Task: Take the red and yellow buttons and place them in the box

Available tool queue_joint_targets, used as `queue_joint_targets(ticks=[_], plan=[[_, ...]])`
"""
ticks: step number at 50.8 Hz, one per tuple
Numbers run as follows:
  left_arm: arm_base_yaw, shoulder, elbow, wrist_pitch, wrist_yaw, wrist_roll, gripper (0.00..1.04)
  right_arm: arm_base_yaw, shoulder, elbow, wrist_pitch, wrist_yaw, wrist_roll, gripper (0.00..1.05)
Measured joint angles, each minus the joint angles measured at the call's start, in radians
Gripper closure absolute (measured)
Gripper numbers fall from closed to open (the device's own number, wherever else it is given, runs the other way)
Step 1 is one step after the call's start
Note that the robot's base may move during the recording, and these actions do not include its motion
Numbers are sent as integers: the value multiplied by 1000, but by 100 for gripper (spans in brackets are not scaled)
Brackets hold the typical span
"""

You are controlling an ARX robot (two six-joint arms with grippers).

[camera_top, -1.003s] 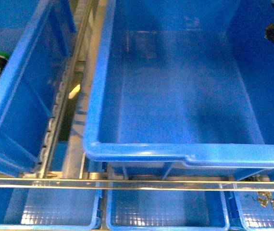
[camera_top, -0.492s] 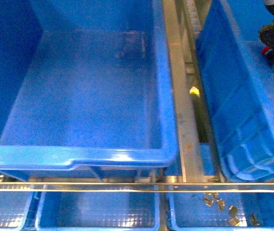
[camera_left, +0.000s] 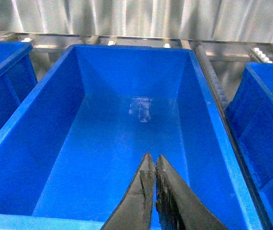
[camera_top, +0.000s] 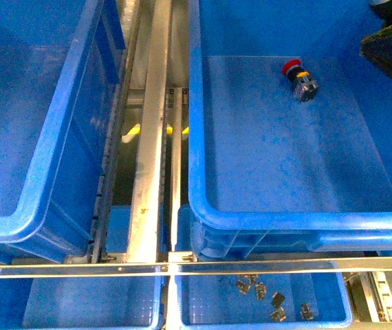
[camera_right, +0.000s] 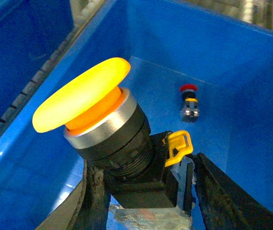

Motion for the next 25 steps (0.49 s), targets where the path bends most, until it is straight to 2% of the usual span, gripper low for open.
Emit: queue_joint_targets(ticks=[13, 25], plan=[[0, 0, 0, 0, -3, 0, 102, -18, 45, 0, 14, -24, 0, 62], [0, 0, 0, 0, -3, 0, 102, -132, 224, 67, 79, -96, -97, 62]])
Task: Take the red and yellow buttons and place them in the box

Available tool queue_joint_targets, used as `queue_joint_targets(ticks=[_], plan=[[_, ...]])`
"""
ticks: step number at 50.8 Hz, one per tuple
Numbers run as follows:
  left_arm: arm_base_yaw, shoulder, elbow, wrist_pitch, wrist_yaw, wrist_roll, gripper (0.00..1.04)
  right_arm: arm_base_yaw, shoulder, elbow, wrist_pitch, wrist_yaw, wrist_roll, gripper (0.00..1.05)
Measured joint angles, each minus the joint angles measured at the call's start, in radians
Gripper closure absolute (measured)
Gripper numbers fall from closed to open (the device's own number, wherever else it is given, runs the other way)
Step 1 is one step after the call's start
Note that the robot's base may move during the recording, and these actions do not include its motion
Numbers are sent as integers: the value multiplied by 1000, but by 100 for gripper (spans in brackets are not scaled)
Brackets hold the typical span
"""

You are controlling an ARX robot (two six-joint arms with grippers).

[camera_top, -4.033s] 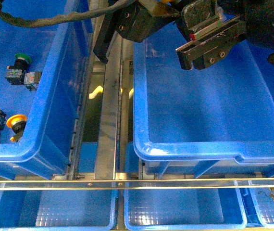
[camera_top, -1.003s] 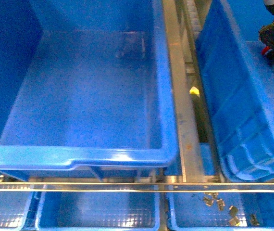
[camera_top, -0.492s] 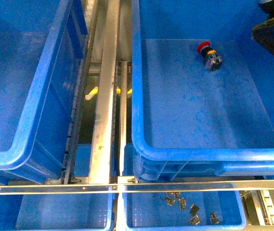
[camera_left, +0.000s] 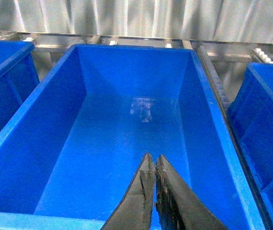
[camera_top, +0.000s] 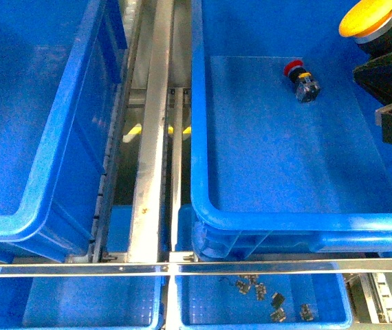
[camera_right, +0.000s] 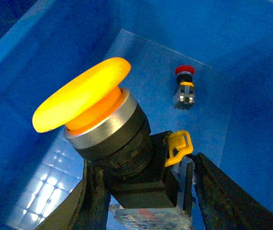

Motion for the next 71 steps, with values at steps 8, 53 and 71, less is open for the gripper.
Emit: queue_joint_targets(ticks=[8, 53, 71], plan=[[0, 0, 0, 0, 0, 0, 102, -58, 172, 131, 13, -24, -42, 62], [0, 0, 0, 0, 0, 0, 102, -169, 934, 1116, -373, 146, 126, 62], [0, 0, 0, 0, 0, 0, 102, -105, 966, 1017, -304, 146, 193, 63]])
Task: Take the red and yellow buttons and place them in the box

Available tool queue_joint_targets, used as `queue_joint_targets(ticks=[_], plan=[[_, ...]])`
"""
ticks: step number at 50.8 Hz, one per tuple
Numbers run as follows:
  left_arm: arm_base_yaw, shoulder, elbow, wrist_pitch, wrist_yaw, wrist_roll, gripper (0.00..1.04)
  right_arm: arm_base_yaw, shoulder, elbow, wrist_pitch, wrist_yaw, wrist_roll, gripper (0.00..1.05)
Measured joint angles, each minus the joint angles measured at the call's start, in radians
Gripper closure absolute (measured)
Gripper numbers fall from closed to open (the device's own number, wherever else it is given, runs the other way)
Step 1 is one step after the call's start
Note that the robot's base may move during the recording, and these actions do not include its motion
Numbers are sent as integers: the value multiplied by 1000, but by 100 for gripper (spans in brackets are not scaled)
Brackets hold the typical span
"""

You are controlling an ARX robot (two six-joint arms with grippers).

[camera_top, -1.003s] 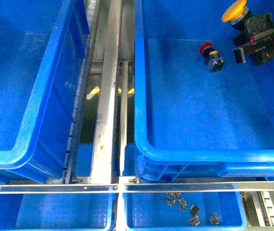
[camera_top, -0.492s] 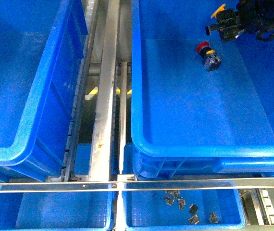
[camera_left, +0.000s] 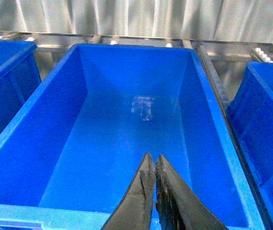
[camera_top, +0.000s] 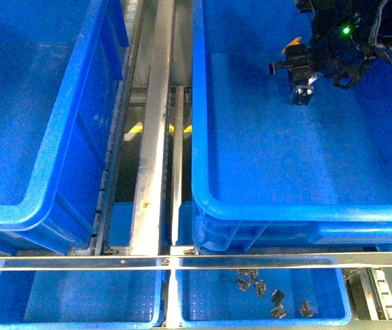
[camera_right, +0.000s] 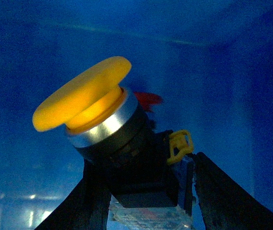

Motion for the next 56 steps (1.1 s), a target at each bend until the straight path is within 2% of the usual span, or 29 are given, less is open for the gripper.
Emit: queue_joint_targets(ticks=[10, 13, 20, 25, 28, 44, 51, 56], plan=[[0, 0, 0, 0, 0, 0, 102, 27, -24, -90, 77, 11, 7, 61], [0, 0, 0, 0, 0, 0, 102, 27, -21, -91, 82, 23, 13, 48], [0, 0, 0, 0, 0, 0, 102, 26, -20, -106, 109, 51, 17, 32], [0, 0, 0, 0, 0, 0, 102, 26, -35, -139, 164, 71, 19, 12], [0, 0, 0, 0, 0, 0, 102, 25, -58, -167, 187, 66, 22, 5], [0, 0, 0, 0, 0, 0, 102, -2, -332, -454, 316, 28, 20, 6], [0, 0, 0, 0, 0, 0, 102, -7, -589, -748, 350, -25, 33, 6], [0, 0, 0, 0, 0, 0, 102, 12, -838, -948, 279, -42, 90, 6]])
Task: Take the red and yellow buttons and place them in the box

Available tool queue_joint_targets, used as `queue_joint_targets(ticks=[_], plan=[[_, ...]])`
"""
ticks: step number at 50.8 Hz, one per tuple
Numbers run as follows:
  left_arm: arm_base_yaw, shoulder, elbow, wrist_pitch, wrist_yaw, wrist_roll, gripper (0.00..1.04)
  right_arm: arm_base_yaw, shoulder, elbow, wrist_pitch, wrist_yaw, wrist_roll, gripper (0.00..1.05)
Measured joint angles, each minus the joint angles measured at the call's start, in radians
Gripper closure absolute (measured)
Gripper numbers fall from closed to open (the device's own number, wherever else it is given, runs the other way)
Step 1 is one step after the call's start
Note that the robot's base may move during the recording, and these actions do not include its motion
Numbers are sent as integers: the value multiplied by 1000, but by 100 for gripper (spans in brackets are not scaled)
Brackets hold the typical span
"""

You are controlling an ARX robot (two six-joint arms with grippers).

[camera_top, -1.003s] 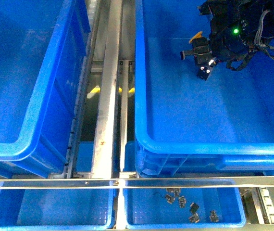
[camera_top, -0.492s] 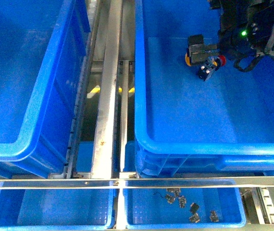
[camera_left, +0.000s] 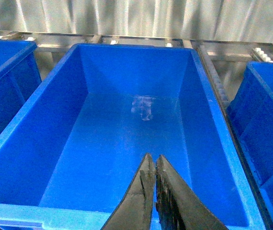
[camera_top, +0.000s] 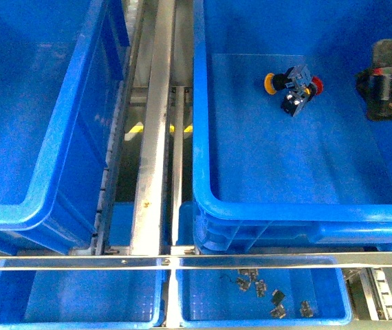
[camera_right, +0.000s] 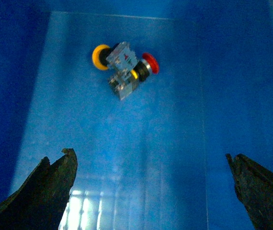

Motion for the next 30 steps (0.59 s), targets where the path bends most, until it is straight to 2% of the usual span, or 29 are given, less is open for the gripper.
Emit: queue_joint_targets(ticks=[7, 10, 13, 17, 19, 23, 30], plan=[[0, 0, 0, 0, 0, 0, 102, 89, -482, -156, -309, 54, 219, 6], [0, 0, 0, 0, 0, -1, 101, 96, -541, -158, -322, 57, 255, 6], [0, 0, 0, 0, 0, 0, 89, 96, -546, -231, -98, 124, 192, 15], [0, 0, 0, 0, 0, 0, 74, 68, -553, -362, 192, 107, 79, 29], [0, 0, 0, 0, 0, 0, 67, 55, -571, -395, 256, 94, 51, 35], [0, 0, 0, 0, 0, 0, 51, 18, -641, -426, 285, 60, 10, 51], [0, 0, 0, 0, 0, 0, 30, -26, -711, -468, 260, 22, -7, 72]])
